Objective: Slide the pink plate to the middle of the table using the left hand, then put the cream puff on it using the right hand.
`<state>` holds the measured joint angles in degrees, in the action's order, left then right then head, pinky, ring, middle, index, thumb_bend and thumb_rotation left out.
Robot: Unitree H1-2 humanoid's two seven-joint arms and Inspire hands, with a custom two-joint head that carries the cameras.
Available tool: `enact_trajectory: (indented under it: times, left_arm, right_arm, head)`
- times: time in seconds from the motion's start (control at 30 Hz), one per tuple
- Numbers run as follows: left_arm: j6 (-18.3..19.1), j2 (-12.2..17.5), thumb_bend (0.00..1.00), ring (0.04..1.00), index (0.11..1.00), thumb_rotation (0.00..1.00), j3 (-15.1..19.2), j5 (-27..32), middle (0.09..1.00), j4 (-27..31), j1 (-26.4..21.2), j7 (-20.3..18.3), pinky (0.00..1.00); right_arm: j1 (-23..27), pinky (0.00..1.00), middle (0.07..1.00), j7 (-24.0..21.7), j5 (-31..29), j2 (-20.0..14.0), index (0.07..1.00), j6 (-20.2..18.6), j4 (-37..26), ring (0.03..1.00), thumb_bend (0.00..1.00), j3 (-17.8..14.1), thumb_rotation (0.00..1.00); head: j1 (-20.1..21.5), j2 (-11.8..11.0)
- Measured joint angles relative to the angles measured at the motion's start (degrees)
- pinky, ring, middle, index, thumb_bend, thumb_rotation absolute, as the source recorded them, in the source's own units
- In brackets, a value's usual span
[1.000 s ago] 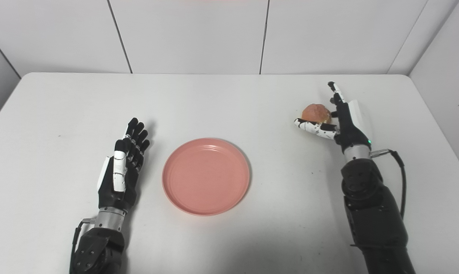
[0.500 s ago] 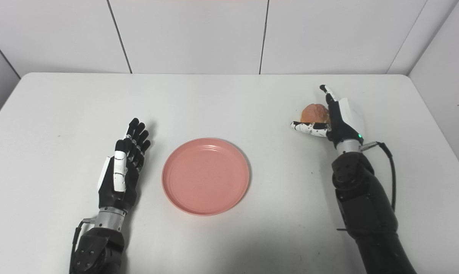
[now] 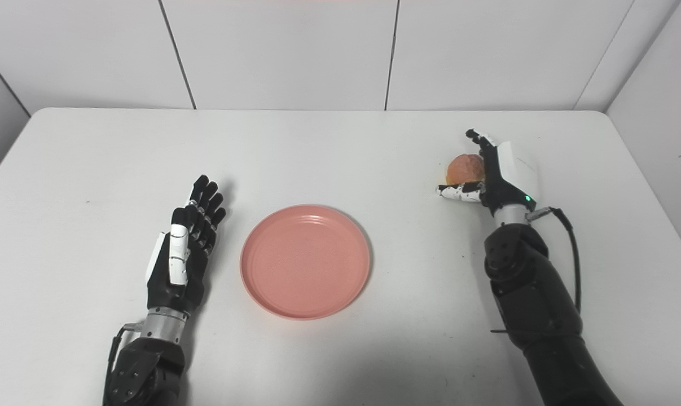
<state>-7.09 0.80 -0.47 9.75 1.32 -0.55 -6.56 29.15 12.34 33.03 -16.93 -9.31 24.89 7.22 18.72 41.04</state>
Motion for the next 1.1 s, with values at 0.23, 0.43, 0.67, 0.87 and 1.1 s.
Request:
enact_trajectory:
  times: [0.23,0.43,0.67,0.87,1.1]
  left_arm:
    - [1.1,0.09,0.68,1.0,1.0,1.0,-0.12,0.35,1.0,0.22,0.18,-0.78,1.0]
    - [1.74,0.08,0.69,1.0,1.0,1.0,-0.09,0.59,1.0,0.55,0.33,-1.13,1.0]
    - [2.75,0.09,0.72,1.0,1.0,1.0,-0.16,0.64,1.0,1.4,1.16,-1.16,1.0]
    - [2.84,0.11,0.72,1.0,1.0,1.0,-0.37,0.29,1.0,1.47,1.19,-1.17,1.0]
    - [3.07,0.11,0.72,1.0,1.0,1.0,-0.62,0.2,1.0,1.57,1.23,-1.19,1.0]
  right_arm:
    - [-0.65,0.17,0.476,0.05,-0.36,-0.73,0.498,0.12,-0.58,0.265,0.52,0.11,0.0]
    - [-1.78,0.14,0.47,-0.12,-0.36,-0.78,0.488,0.08,-1.89,0.214,0.52,0.18,0.0]
    - [-2.13,0.14,0.471,-0.91,0.03,-1.01,0.488,-0.89,-3.11,0.234,0.52,0.34,0.0]
    - [-2.54,0.18,0.474,-1.17,0.18,-1.04,0.488,-1.09,-4.11,0.285,0.52,0.33,0.0]
    - [-3.63,0.18,0.473,-0.65,-0.43,-0.63,0.487,-1.09,-8.46,0.262,0.53,-1.16,0.0]
  head:
    - [-0.44,-0.09]
    - [-0.53,-0.18]
    - [-0.62,-0.18]
    - [-0.62,-0.09]
    - [-0.88,-0.09]
